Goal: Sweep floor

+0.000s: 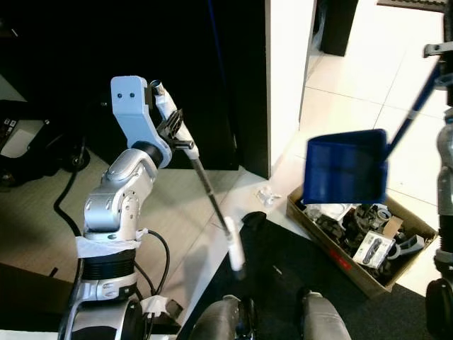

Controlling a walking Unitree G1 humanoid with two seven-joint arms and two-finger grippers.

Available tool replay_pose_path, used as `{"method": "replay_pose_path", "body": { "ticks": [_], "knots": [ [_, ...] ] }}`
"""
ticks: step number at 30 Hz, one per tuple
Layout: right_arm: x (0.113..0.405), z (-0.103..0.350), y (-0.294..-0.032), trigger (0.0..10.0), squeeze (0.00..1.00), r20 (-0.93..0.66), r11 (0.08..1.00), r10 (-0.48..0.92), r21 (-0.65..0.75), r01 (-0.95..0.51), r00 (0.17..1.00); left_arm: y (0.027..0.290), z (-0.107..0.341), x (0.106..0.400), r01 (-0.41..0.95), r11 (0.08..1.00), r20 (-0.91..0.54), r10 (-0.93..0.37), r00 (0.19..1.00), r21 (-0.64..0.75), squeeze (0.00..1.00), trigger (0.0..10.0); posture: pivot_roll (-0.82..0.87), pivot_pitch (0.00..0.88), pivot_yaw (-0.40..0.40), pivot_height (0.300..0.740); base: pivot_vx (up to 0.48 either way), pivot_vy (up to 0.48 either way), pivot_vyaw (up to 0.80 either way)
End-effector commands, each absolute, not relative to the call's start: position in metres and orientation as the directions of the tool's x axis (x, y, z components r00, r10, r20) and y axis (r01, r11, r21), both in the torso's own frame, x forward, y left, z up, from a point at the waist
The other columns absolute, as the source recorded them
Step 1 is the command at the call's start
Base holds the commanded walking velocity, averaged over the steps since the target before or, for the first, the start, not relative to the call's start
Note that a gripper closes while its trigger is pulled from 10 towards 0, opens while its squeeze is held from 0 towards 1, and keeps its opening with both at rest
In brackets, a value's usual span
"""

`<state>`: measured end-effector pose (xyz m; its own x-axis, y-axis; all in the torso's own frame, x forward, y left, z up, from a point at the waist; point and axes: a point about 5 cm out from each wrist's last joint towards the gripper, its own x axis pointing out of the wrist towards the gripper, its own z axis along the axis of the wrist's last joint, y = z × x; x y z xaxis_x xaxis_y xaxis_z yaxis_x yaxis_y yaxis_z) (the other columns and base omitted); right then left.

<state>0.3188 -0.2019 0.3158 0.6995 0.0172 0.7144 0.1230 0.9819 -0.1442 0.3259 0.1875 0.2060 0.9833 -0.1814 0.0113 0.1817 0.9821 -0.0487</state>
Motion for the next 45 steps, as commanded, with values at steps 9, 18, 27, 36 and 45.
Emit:
{"method": "replay_pose_path", "body": {
  "ticks": [9, 18, 27, 36, 45],
  "knots": [
    [0.324, 0.27, -0.132, 10.0, 0.0, 0.602, 0.983, 0.179, -0.076, -0.168, 0.778, 0.225, 0.19, 0.318, 0.004, 0.999, 0.003, -0.004, 1.0, 0.054, 0.0, 10.0, -0.05, 0.083, 0.112, 0.74, 0.0, 0.0, 0.0],
    [0.329, 0.222, -0.1, 10.0, 0.0, 0.463, 0.968, 0.238, -0.043, -0.247, 0.854, 0.229, 0.166, 0.308, -0.041, 0.995, 0.002, 0.041, 0.999, 0.09, 0.0, 10.0, -0.03, 0.085, 0.096, 0.74, 0.0, 0.0, 0.0],
    [0.329, 0.191, -0.098, 10.0, 0.0, 0.383, 0.975, 0.217, -0.039, -0.219, 0.898, 0.222, 0.16, 0.307, -0.016, 0.996, -0.001, 0.016, 1.0, 0.087, 0.0, 10.0, -0.02, 0.078, 0.096, 0.74, 0.0, 0.0, 0.0],
    [0.323, 0.178, -0.1, 10.0, 0.0, 0.351, 0.969, 0.248, -0.067, -0.24, 0.903, 0.215, 0.157, 0.31, 0.016, 0.997, 0.006, -0.016, 1.0, 0.08, 0.0, 10.0, -0.03, 0.073, 0.097, 0.74, 0.0, 0.0, 0.0],
    [0.32, 0.174, -0.099, 10.0, 0.0, 0.339, 0.965, 0.258, -0.042, -0.26, 0.905, 0.211, 0.132, 0.304, -0.053, 0.999, -0.133, 0.052, 0.99, 0.001, 0.0, 10.0, -0.03, 0.076, 0.09, 0.74, 0.0, 0.0, 0.0]
  ]
}}
